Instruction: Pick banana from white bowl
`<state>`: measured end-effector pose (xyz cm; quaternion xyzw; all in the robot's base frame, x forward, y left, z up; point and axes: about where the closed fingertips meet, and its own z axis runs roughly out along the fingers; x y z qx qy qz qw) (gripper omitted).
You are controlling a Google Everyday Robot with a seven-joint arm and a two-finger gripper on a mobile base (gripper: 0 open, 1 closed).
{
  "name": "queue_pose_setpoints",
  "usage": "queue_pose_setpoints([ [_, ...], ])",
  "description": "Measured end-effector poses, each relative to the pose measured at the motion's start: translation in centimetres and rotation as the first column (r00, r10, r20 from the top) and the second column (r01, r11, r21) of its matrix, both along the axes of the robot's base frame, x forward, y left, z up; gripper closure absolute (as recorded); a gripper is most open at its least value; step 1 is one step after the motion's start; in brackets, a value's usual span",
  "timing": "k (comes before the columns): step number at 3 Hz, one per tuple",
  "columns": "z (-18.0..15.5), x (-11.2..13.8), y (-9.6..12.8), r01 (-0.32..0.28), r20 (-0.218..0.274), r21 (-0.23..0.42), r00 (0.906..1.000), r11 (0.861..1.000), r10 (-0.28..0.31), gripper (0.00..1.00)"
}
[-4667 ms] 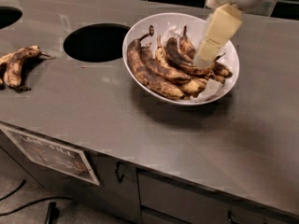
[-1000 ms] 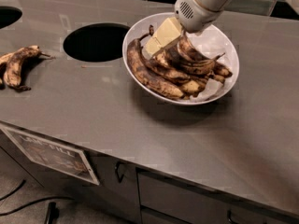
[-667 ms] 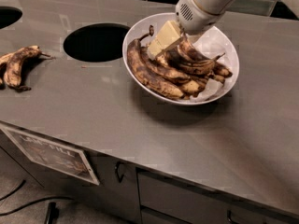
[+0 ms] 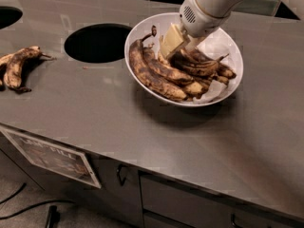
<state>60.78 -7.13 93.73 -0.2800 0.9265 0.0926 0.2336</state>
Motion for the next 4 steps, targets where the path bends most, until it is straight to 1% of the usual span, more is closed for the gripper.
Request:
queue_pose_setpoints([
  [1, -0.22, -0.05, -0.22, 0.016, -0.005, -0.007, 0.9999, 1.000, -0.016, 0.46],
  [2, -0.55, 0.18, -0.08, 0.020, -0.018, -0.021, 0.9996, 1.000, -0.020, 0.53],
  [3, -0.68, 0.27, 0.01, 0.017, -0.023, -0.023, 0.9996, 1.000, -0.017, 0.52],
  [4, -0.79, 0.39, 0.10, 0.013, -0.029, -0.025, 0.9995, 1.000, -0.014, 0.45],
])
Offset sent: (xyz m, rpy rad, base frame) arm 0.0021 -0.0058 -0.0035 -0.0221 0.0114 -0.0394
